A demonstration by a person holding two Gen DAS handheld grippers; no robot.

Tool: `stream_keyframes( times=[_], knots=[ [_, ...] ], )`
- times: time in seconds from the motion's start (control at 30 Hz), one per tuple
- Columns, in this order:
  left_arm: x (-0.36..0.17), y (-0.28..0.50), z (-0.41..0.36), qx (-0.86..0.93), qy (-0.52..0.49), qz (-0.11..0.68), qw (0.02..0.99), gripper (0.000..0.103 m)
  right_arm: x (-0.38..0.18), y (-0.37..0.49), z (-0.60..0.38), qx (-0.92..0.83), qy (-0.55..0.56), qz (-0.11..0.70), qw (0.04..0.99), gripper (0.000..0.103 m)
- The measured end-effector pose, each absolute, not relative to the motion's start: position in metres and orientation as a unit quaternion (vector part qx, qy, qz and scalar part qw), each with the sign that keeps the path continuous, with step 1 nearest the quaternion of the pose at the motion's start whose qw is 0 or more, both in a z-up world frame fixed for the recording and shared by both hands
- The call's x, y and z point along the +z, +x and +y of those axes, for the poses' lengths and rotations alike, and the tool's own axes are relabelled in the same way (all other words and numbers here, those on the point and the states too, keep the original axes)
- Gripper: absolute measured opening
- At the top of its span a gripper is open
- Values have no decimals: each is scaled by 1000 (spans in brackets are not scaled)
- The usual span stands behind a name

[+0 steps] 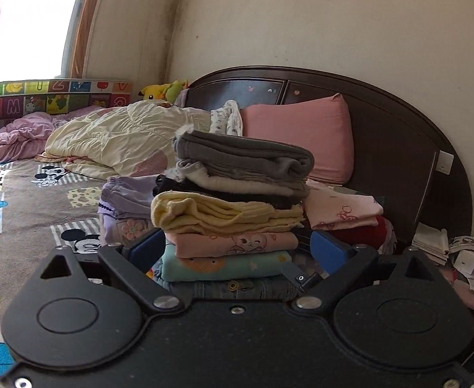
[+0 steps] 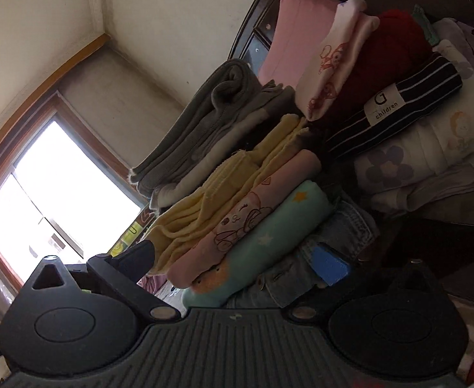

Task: Fold clothes
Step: 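Reach both tools toward the clothes stack by the headboard, then grasp the pink printed garment on the stack with the left gripper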

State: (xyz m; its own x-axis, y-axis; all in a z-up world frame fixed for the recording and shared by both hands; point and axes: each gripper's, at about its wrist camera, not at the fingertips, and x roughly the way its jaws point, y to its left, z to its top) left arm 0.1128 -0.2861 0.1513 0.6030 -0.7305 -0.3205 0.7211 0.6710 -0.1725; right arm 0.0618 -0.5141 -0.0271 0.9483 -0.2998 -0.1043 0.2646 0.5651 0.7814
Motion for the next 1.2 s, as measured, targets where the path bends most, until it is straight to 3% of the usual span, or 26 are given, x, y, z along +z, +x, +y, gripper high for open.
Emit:
stream_keyframes(
  times=[0.03,0.1,0.43,0.63,0.83,0.87,0.9,0.93,1.2],
  knots=[
    [152,117,-300,-419,-10,186,888,95,-38,57,-521,-172,446,-31,878,103],
    [155,127,-334,-455,-1,193,869,74,-53,52,-529,-188,455,-43,869,103],
    [160,139,-474,-549,33,237,801,63,-66,58,-539,-215,415,8,884,103],
    [158,145,-542,-566,38,270,778,62,-84,43,-559,-235,477,-20,847,103],
    [143,152,-583,-541,48,303,783,45,-94,46,-567,-228,499,-16,836,103],
    [140,153,-588,-534,53,309,785,33,-94,47,-567,-225,498,-15,837,103],
    [138,154,-591,-527,59,310,789,12,-94,48,-567,-223,498,-14,838,103],
    [138,152,-589,-526,59,304,792,4,-94,49,-568,-222,498,-12,838,103],
    [192,132,-544,-526,39,190,828,0,-94,48,-567,-217,501,-17,837,103]
  ],
)
